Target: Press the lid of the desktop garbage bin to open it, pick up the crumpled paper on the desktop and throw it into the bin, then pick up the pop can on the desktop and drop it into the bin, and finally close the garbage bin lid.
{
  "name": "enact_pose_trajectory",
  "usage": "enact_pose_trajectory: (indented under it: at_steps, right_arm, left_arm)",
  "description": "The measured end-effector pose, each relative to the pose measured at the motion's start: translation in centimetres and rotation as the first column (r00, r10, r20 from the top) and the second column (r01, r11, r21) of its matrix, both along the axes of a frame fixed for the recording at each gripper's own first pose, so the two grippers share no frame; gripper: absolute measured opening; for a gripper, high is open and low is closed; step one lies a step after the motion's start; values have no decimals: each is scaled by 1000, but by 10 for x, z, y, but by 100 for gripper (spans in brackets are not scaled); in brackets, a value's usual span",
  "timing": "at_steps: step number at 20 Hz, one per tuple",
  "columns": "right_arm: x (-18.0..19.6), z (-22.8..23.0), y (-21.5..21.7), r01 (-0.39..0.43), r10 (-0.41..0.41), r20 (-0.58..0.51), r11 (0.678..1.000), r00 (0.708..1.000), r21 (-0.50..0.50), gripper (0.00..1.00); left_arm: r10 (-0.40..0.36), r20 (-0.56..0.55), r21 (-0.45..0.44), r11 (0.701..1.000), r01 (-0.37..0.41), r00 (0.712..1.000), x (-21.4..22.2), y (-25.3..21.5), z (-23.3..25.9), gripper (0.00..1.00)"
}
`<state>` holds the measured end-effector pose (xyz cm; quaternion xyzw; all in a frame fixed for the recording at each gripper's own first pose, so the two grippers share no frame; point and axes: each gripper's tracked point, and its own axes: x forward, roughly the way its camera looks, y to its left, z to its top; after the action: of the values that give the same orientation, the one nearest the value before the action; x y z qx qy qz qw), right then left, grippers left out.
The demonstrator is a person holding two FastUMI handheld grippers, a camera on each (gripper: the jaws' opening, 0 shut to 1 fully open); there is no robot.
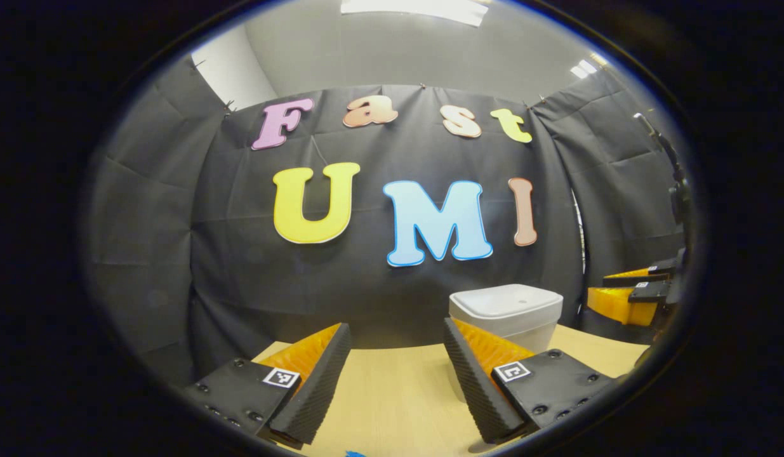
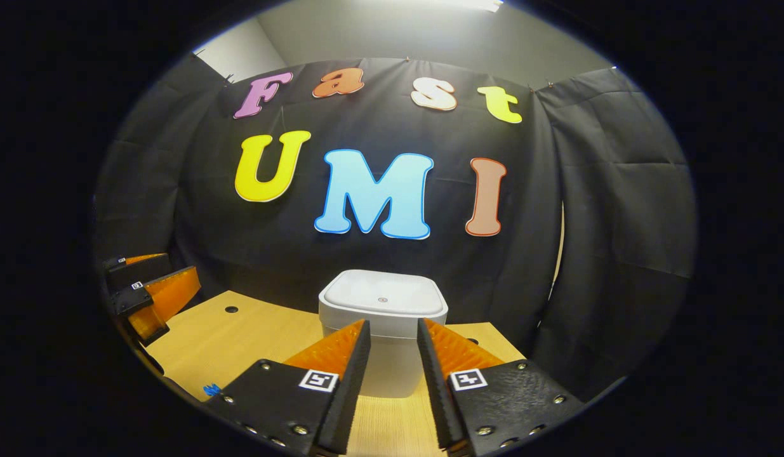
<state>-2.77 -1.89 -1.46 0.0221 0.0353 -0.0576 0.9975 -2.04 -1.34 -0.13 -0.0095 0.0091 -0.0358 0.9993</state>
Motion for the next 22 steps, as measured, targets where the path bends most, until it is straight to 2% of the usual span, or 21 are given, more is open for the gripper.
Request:
enact_pose_trajectory:
  at_steps: [1, 2, 4, 6, 7, 8, 9, 11, 12, 14, 18, 19, 20, 22]
  right_arm:
    - [1, -1, 1, -4, 4, -7, 1000, 1000, -4, 45]
    - [2, -3, 0, 5, -6, -14, 1000, 1000, -14, 45]
    - [2, -2, -3, 14, -14, -10, 1000, 1000, -12, 25]
    - [1, -3, -1, 14, -14, -13, 1000, 1000, -18, 22]
    - [-1, 3, -8, 50, -51, -14, 998, 999, -32, 22]
    - [15, -2, -15, 48, -48, -2, 998, 999, -29, 20]
    - [3, -1, -3, 35, -36, -9, 999, 999, -24, 7]
    - [7, -1, 0, 17, -17, -8, 1000, 1000, -10, 7]
    - [13, -1, -1, 0, 0, -1, 1000, 1000, 4, 0]
    - [19, 3, 4, -47, 46, 17, 998, 999, 47, 0]
    - [45, 2, -2, -76, 75, 10, 994, 997, 76, 0]
    - [52, -1, -3, -75, 75, 3, 994, 997, 82, 0]
    - [59, -2, -3, -81, 82, -1, 993, 997, 91, 0]
    - [75, -4, -5, -90, 92, -10, 990, 996, 110, 0]
  left_arm:
    - [2, -4, 1, 1000, -2, 1000, -1, 2, -2, 100]
    - [3, -6, 3, 1000, -3, 1000, -1, 3, -2, 100]
    - [6, -4, 8, 1000, -6, 1000, -2, 4, -2, 100]
    - [6, -8, 12, 1000, -6, 1000, -2, 4, -4, 100]
    - [5, -10, 11, 1000, -5, 1000, -2, 4, -5, 100]
    - [5, -12, 11, 1000, -5, 1000, -2, 4, -5, 100]
    - [8, -14, 14, 1000, -7, 1000, -2, 5, -6, 100]
    - [15, -11, 14, 1000, -15, 1000, -3, 7, -5, 100]
    - [19, -11, 14, 1000, -19, 1000, -3, 8, -6, 100]
    - [31, -16, 14, 999, -31, 999, -2, 10, -8, 100]
    - [58, -27, 3, 998, -58, 998, -1, 15, -12, 100]
    - [66, -28, 3, 998, -66, 997, -1, 16, -13, 95]
    - [74, -29, 5, 997, -74, 997, -1, 17, -13, 100]
    - [87, -29, 9, 996, -87, 996, 0, 19, -12, 100]
